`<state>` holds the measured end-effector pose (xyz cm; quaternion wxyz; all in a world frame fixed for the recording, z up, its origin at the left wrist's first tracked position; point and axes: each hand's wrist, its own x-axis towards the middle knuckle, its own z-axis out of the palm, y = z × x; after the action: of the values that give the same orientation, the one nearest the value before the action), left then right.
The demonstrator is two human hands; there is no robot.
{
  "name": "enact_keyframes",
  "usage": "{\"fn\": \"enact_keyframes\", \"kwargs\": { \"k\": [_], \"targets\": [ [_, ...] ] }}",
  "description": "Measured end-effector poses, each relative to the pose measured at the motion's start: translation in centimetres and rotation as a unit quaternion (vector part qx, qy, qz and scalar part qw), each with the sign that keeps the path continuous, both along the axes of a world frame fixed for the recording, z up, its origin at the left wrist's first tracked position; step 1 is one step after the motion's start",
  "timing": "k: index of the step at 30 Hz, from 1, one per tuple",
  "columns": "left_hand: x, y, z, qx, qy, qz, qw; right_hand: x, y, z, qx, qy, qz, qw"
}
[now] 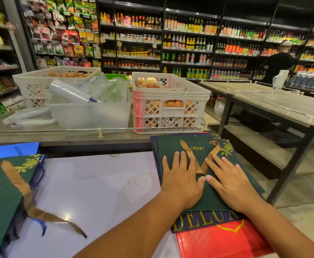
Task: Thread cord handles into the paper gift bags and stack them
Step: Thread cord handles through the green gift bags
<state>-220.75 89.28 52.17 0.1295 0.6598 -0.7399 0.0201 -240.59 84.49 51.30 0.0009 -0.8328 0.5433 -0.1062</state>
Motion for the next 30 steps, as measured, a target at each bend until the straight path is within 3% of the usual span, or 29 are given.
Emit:
{"fn": "enact_keyframes", "kwargs": {
  "k": [19, 23, 30],
  "targets": [
    [1.8, 1.3, 1.8, 0.015, 0.046, -0.017, 0.999, 0.7, 1.3, 1.9, 0.020, 0.048, -0.029, 0.998],
    [5.5, 4.2, 3.7, -0.025, 0.086, 0.012, 0.996, 2.2, 3.1, 4.3, -0.063, 0.060, -0.055, 0.995],
    [17.6, 15.0, 4.1, -0.113, 0.120, 0.122, 0.979, 12.6, 9.0, 5.9, -0.098, -0.092, 0.079, 0.988]
  ]
}}
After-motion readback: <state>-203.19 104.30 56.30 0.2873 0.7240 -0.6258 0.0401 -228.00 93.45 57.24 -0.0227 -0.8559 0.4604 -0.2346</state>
